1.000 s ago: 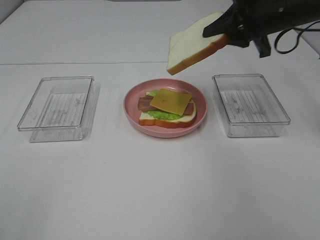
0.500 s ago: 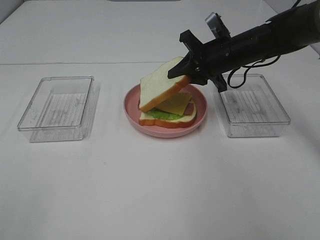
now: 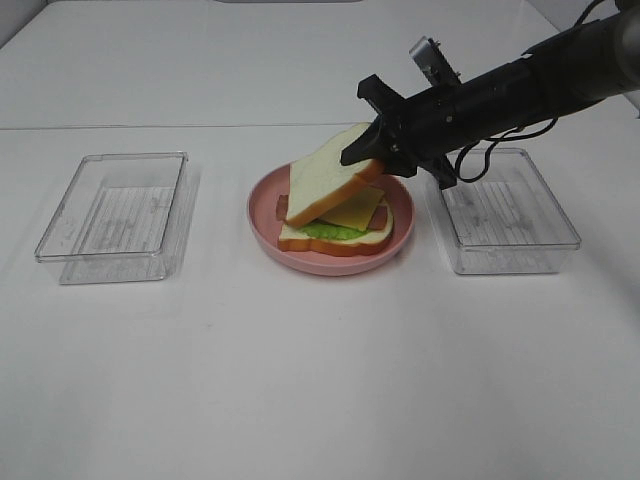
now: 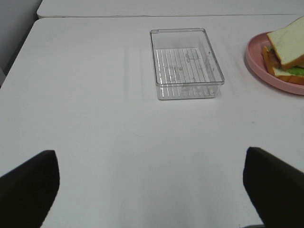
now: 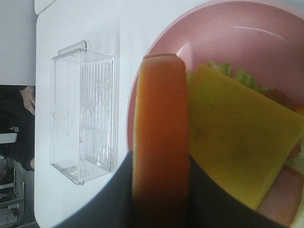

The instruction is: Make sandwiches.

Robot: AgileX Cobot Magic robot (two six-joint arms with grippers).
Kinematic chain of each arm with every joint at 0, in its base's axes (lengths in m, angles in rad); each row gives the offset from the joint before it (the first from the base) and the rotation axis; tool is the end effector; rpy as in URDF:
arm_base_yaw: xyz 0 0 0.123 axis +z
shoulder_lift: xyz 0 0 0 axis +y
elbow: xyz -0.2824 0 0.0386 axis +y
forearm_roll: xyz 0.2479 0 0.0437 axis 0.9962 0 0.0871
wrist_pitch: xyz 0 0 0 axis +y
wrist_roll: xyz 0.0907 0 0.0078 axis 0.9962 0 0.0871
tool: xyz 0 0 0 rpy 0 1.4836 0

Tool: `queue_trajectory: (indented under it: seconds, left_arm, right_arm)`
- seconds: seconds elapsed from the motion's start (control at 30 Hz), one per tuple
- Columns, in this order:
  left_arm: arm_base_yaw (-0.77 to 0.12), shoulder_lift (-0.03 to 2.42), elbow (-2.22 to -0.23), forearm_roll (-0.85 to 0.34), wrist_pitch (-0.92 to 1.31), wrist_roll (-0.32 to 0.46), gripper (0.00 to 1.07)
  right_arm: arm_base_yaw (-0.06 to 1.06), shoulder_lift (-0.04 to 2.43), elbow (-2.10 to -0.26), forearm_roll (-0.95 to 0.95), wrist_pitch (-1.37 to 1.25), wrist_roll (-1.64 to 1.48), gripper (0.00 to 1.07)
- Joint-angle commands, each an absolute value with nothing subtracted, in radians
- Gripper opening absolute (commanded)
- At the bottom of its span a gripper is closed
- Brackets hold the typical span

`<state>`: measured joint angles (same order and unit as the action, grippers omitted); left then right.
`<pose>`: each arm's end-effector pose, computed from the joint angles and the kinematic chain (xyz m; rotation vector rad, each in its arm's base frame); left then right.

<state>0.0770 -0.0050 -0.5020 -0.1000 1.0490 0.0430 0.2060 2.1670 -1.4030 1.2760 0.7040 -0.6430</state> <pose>-0.0050 -0.0083 0.2790 -0.0301 2.0217 -0.0433 0.4221 0.1459 0.1383 0.1399 2.5609 1.1389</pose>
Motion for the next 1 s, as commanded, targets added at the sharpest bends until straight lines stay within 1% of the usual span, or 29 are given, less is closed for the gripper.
queue_trajectory:
  seconds: [0.03, 0.07, 0.1, 0.13, 0.17, 0.2, 0.23, 0.27, 0.3, 0.33, 0.37, 0.4, 0.43, 0.47, 0.53, 0.63, 0.7, 0.73, 0.8, 0.83, 0.9, 0.93, 1.0]
  left_arm:
    - [0.08, -0.024, -0.499, -0.109, 1.033, 0.035, 0.98]
    - [0.08, -0.024, -0.499, -0.109, 1.033, 0.035, 0.98]
    - [0.08, -0.024, -0.499, -0.109, 1.033, 0.035, 0.98]
    - [0.08, -0.024, -0.499, -0.109, 1.033, 0.035, 0.98]
    - [0.08, -0.024, -0.499, -0.109, 1.033, 0.035, 0.98]
    - [0.08, -0.024, -0.499, -0.109, 1.033, 0.035, 0.98]
    - [0.08, -0.024, -0.499, -0.109, 1.033, 0.035, 0.98]
    - [0.08, -0.024, -0.499, -0.109, 1.033, 0.035, 0.98]
    - [0.08, -0.024, -0.499, -0.109, 1.033, 0.035, 0.98]
    - [0.08, -0.024, -0.499, -0.109, 1.033, 0.035, 0.98]
    - [0.08, -0.024, -0.499, -0.109, 1.033, 0.035, 0.98]
    - [0.08, -0.024, -0.499, -0.109, 1.033, 0.035, 0.98]
    - [0.08, -0.024, -0.499, -0.109, 1.033, 0.035, 0.98]
    - [0.08, -0.024, -0.499, -0.109, 1.033, 0.035, 0.98]
    - [0.08, -0.024, -0.499, -0.109, 1.033, 0.035, 0.98]
    - [0.08, -0.024, -0.499, -0.109, 1.033, 0.035, 0.98]
    - [0.08, -0.024, -0.499, -0.109, 1.033, 0.035, 0.98]
    - [0.08, -0.024, -0.499, -0.109, 1.033, 0.035, 0.98]
    - [0.08, -0.024, -0.499, -0.109, 1.033, 0.035, 0.98]
    - [0.08, -0.024, -0.499, -0.109, 1.033, 0.035, 0.98]
    - [0.08, -0.024, -0.499, -0.109, 1.033, 0.035, 0.98]
    - [0.08, -0.024, -0.499, -0.109, 1.033, 0.035, 0.98]
    - [0.08, -0.024, -0.499, -0.109, 1.033, 0.035, 0.98]
  right_arm:
    - [0.204, 2.17, -1.411, 1.242, 0.7, -0.63, 0.08]
    - [0.204, 2.17, -1.411, 1.242, 0.7, -0.63, 0.08]
    - [0.204, 2.17, -1.411, 1.23, 0.701, -0.628, 0.12]
    - [0.204, 2.17, -1.411, 1.203, 0.7, -0.607, 0.24]
    - [0.204, 2.17, -1.411, 1.203, 0.7, -0.607, 0.24]
    - [0.204, 2.17, -1.411, 1.194, 0.7, -0.598, 0.32]
    - [0.204, 2.17, -1.411, 1.194, 0.7, -0.598, 0.32]
    - [0.204, 2.164, -1.411, 1.166, 0.697, -0.572, 0.47]
    - [0.204, 2.16, -1.412, 1.149, 0.696, -0.56, 0.56]
    - [0.204, 2.147, -1.414, 1.12, 0.693, -0.555, 0.69]
    - [0.204, 2.147, -1.414, 1.12, 0.693, -0.555, 0.69]
    - [0.204, 2.139, -1.414, 1.1, 0.69, -0.555, 0.76]
    - [0.204, 2.139, -1.414, 1.1, 0.69, -0.555, 0.76]
    - [0.204, 2.12, -1.414, 1.064, 0.685, -0.555, 0.84]
    - [0.204, 2.081, -1.414, 0.988, 0.685, -0.535, 0.87]
    - [0.204, 2.069, -1.414, 0.951, 0.684, -0.523, 0.87]
    - [0.204, 2.008, -1.414, 0.766, 0.661, -0.425, 0.87]
    - [0.204, 2.008, -1.414, 0.766, 0.661, -0.425, 0.87]
    - [0.204, 1.976, -1.414, 0.665, 0.648, -0.351, 0.87]
    - [0.204, 1.976, -1.414, 0.665, 0.648, -0.351, 0.87]
    - [0.201, 1.916, -1.426, 0.468, 0.651, -0.238, 0.87]
    - [0.201, 1.916, -1.426, 0.468, 0.651, -0.238, 0.87]
    - [0.183, 1.892, -1.446, 0.369, 0.678, -0.178, 0.87]
